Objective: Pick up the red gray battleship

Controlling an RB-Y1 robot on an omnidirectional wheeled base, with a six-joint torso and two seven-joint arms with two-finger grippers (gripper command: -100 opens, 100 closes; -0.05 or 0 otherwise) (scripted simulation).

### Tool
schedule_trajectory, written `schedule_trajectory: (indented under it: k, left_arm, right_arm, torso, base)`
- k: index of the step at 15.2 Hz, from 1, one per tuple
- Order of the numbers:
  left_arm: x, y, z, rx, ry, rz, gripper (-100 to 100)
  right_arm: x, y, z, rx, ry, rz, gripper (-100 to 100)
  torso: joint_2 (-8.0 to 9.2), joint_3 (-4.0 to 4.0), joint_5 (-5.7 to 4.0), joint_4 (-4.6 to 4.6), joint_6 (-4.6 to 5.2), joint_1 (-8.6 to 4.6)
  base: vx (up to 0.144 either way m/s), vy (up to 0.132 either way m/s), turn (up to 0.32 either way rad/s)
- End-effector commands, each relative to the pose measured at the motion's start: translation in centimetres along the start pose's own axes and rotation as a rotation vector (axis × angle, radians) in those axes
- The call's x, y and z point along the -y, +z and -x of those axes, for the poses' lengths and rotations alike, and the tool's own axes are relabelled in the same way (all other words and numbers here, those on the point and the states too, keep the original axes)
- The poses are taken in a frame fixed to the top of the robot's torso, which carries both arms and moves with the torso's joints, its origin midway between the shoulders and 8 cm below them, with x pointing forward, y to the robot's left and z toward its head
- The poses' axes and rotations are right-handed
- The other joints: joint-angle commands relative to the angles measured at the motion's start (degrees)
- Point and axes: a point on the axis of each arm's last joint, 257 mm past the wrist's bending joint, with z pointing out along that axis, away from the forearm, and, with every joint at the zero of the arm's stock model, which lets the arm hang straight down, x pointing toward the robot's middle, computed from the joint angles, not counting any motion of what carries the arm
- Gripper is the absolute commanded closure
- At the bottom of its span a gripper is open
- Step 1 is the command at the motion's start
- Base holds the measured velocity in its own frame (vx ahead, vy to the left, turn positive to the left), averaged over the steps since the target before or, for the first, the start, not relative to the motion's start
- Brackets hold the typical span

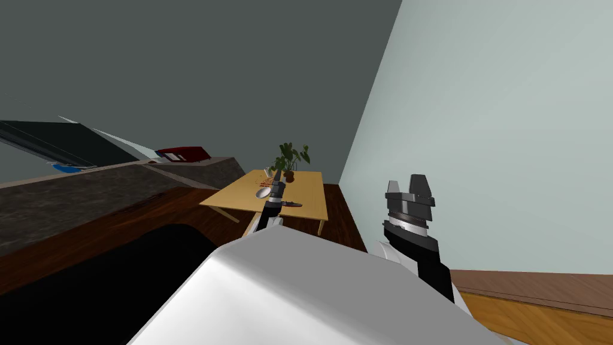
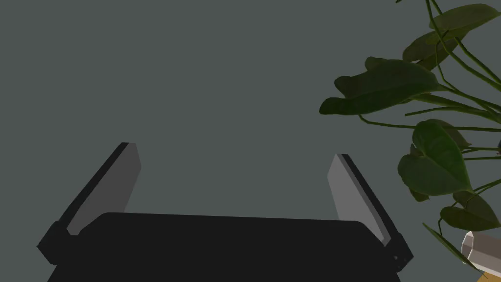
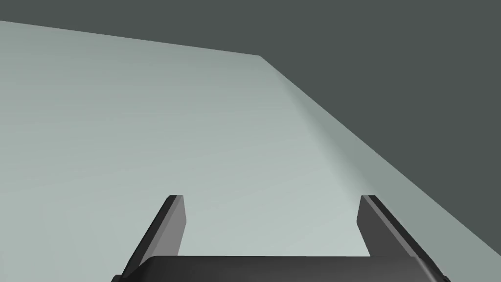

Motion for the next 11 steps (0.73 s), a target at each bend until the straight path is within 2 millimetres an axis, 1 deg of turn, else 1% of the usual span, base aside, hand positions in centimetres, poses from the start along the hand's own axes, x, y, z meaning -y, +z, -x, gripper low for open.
schedule_trajectory:
  k: [1, 3, 5, 6, 7, 8, 9, 10, 11]
  left_arm:
    - [-0.8, -0.1, -0.2, -0.025, 0.007, 0.020, -100]
    - [-2.7, -0.4, -0.4, -0.058, 0.010, 0.069, -100]
    - [-5.4, -0.8, -0.3, -0.082, 0.005, 0.143, -100]
    - [-5.4, -0.8, -0.3, -0.082, 0.005, 0.143, -100]
    - [-6.9, -1.1, -0.2, -0.090, 0.000, 0.184, -100]
    - [-7.0, -1.1, -0.2, -0.090, 0.000, 0.188, -100]
    - [-8.7, -1.4, 0.0, -0.096, -0.008, 0.234, -100]
    - [-8.8, -1.5, 0.0, -0.096, -0.008, 0.238, -100]
    - [-10.5, -1.8, 0.3, -0.100, -0.017, 0.284, -100]
  right_arm:
    - [0.0, 0.0, 0.0, 0.000, 0.000, 0.000, 0]
    - [0.0, 0.0, 0.0, 0.000, 0.000, 0.000, 0]
    - [0.0, 0.0, 0.0, 0.000, 0.000, 0.000, 0]
    - [0.0, 0.0, 0.0, 0.000, 0.000, 0.000, 0]
    - [0.0, 0.0, 0.0, 0.000, 0.000, 0.000, 0]
    - [0.0, 0.0, 0.0, 0.000, 0.000, 0.000, 0]
    - [0.0, 0.0, 0.0, 0.000, 0.000, 0.000, 0]
    - [0.0, 0.0, 0.0, 0.000, 0.000, 0.000, 0]
    - [0.0, 0.0, 0.0, 0.000, 0.000, 0.000, 0]
  torso:
    - [0.00, 0.00, 0.00, 0.00, 0.00, 0.00]
    - [0.17, 0.09, 0.02, 0.03, 0.00, 0.09]
    - [0.34, 0.19, 0.05, 0.07, 0.01, 0.25]
    - [0.37, 0.21, 0.07, 0.07, 0.00, 0.34]
    - [0.34, 0.19, 0.09, 0.07, 0.00, 0.41]
    - [0.30, 0.17, 0.10, 0.07, 0.01, 0.43]
    - [0.25, 0.15, 0.09, 0.06, 0.00, 0.39]
    - [0.21, 0.12, 0.08, 0.05, 0.00, 0.36]
    - [0.18, 0.11, 0.08, 0.04, 0.00, 0.34]
  base:
    - [-0.034, 0.011, 0.000]
    - [-0.075, 0.033, -0.017]
    - [-0.095, 0.075, -0.044]
    - [-0.069, 0.097, -0.032]
    - [-0.062, 0.094, -0.028]
    - [-0.046, 0.073, -0.033]
    - [-0.038, 0.064, -0.043]
    - [-0.035, 0.063, -0.033]
    - [-0.040, 0.070, -0.039]
